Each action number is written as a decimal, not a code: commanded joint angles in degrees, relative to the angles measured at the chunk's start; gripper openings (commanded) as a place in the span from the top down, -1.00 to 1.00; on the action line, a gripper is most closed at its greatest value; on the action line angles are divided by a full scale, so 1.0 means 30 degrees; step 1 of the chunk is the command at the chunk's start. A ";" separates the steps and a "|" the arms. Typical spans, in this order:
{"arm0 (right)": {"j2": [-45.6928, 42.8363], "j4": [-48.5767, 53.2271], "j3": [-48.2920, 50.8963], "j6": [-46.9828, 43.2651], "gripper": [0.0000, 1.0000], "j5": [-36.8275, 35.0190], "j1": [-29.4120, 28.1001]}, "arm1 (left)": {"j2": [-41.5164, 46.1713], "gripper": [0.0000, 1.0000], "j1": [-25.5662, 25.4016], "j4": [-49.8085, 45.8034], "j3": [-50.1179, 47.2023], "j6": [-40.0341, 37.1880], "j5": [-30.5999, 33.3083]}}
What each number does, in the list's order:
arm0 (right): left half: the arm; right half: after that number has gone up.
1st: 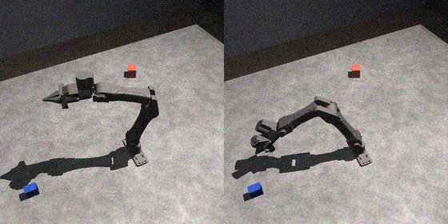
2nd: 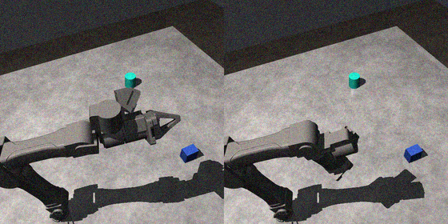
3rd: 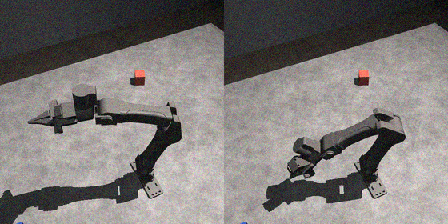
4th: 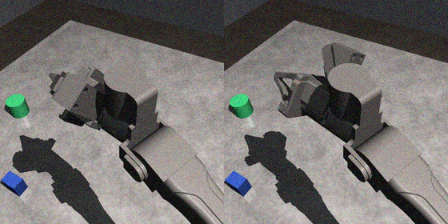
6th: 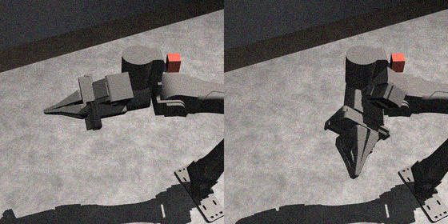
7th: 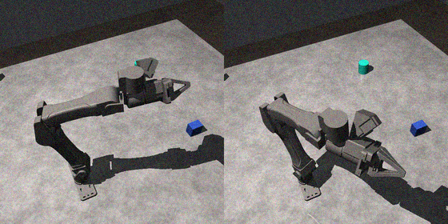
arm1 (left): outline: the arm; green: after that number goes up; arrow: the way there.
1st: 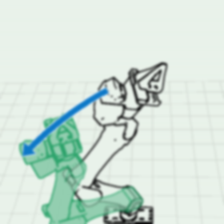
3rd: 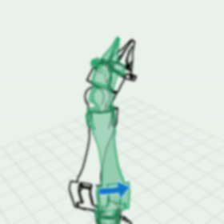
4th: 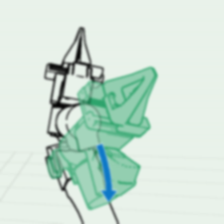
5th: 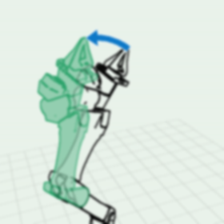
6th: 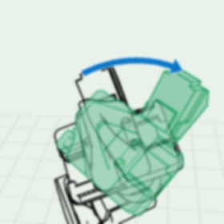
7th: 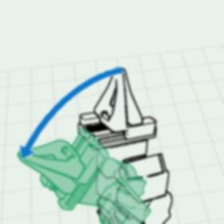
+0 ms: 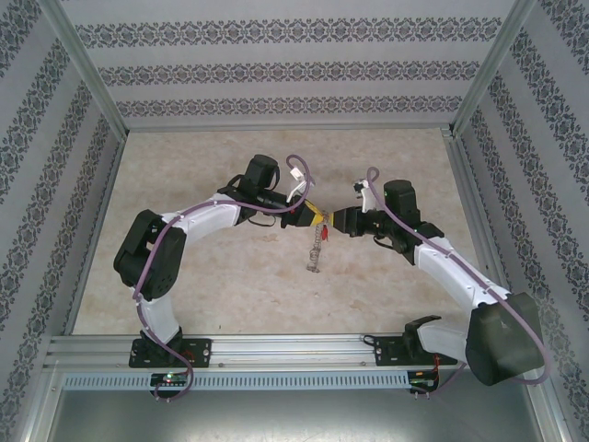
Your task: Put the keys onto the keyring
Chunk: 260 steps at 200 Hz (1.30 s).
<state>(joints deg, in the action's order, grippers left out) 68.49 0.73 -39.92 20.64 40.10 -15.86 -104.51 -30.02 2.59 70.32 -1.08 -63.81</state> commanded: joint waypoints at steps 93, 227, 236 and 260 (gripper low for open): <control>-0.0066 -0.3433 0.1440 0.1569 0.40 0.1261 -0.0480 | 0.0841 1.00 -0.0137 0.1162 -0.0092 0.0273 -0.0247; 0.0278 -0.3466 0.1036 0.1432 0.63 0.1281 -0.0399 | 0.0773 1.00 -0.0147 0.1070 -0.0063 0.0273 -0.0321; 0.0286 -0.3423 0.0975 0.1395 0.71 0.1397 -0.0413 | 0.0765 1.00 -0.0136 0.1070 -0.0080 0.0273 -0.0321; 0.0147 -0.3233 0.0880 0.1292 1.00 0.1425 -0.0409 | 0.0809 1.00 -0.0146 0.1170 -0.0120 0.0329 -0.0351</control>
<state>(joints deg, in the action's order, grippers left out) 68.95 -8.12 -35.16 25.45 43.00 -16.75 -104.51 -29.98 3.16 70.28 -0.64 -63.48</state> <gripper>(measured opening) 0.053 0.055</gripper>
